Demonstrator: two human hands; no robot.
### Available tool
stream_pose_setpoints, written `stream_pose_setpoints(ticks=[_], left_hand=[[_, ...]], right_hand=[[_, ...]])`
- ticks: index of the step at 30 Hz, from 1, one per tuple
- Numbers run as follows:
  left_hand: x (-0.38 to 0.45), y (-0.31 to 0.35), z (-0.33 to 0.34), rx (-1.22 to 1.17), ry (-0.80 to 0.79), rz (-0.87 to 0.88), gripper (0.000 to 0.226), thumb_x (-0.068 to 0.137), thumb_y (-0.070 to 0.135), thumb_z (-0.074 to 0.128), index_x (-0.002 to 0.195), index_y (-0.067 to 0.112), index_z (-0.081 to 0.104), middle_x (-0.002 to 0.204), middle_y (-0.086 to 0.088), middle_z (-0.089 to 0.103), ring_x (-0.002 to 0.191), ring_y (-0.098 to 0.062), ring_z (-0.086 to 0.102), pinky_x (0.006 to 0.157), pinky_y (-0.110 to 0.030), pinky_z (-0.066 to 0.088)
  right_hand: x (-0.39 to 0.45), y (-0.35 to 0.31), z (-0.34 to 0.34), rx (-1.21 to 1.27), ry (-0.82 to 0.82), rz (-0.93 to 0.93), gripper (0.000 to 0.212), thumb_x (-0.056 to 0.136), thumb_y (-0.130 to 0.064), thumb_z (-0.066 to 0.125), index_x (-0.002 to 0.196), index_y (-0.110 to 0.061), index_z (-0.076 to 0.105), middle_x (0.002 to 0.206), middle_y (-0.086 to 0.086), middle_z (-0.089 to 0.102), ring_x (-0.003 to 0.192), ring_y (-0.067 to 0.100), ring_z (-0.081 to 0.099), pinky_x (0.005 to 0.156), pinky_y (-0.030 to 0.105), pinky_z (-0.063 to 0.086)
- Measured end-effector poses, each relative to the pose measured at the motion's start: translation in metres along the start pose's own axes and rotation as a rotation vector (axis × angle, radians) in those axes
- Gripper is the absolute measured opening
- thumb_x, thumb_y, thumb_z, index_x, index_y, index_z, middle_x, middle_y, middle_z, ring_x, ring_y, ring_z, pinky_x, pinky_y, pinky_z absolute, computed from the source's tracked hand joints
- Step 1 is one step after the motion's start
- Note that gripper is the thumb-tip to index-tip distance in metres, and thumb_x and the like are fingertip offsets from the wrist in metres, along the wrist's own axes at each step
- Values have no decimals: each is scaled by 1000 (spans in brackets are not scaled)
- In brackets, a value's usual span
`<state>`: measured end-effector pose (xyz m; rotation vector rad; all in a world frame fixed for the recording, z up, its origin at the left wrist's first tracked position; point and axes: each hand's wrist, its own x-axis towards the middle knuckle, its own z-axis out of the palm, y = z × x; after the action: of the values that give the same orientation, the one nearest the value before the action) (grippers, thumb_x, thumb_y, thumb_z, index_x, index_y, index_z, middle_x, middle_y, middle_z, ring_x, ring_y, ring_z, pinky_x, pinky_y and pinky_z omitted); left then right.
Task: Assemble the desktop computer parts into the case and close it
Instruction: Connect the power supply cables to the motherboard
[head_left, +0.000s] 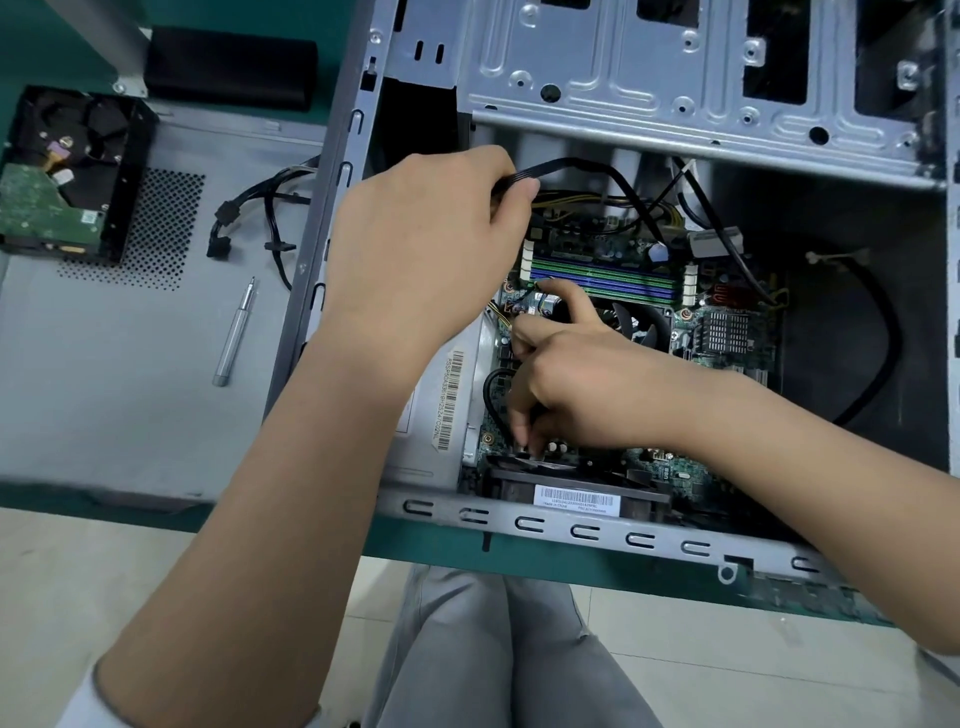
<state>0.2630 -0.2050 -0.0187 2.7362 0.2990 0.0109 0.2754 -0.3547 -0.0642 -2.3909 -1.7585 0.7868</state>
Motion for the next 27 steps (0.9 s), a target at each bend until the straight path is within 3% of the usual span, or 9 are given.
stream_pose_setpoints(ticks=[9,13,21,27], left_hand=[[0,0,0,-3,3,-5,34,97,48,34,98,27,61,83,8,68,83,-16,61,66,-33,44],[0,0,0,2,3,-4,34,97,48,34,98,27,61,82,8,68,82,-16,61,65,-32,42],[1,0,1,10,3,-4,34,97,48,34,98,27,61,82,9,68,81,-16,60,63,-31,42],[0,0,1,12,9,-3,34,97,48,35,100,28,62,82,8,68,82,-16,60,64,-32,42]], right_hand=[[0,-4,-4,-44,-11,11,12,76,-21,69,82,-31,73,64,-13,41,86,3,19,114,49,-4],[0,-5,-5,-40,-12,7,11,76,-20,69,79,-30,72,64,-14,39,86,5,21,112,46,-3],[-1,-4,-1,-132,-29,-2,13,83,-25,63,92,-31,70,78,-10,61,85,4,12,110,46,-5],[-1,-5,-1,-169,-34,-18,15,83,-26,61,92,-33,70,79,-10,61,84,5,8,109,47,-3]])
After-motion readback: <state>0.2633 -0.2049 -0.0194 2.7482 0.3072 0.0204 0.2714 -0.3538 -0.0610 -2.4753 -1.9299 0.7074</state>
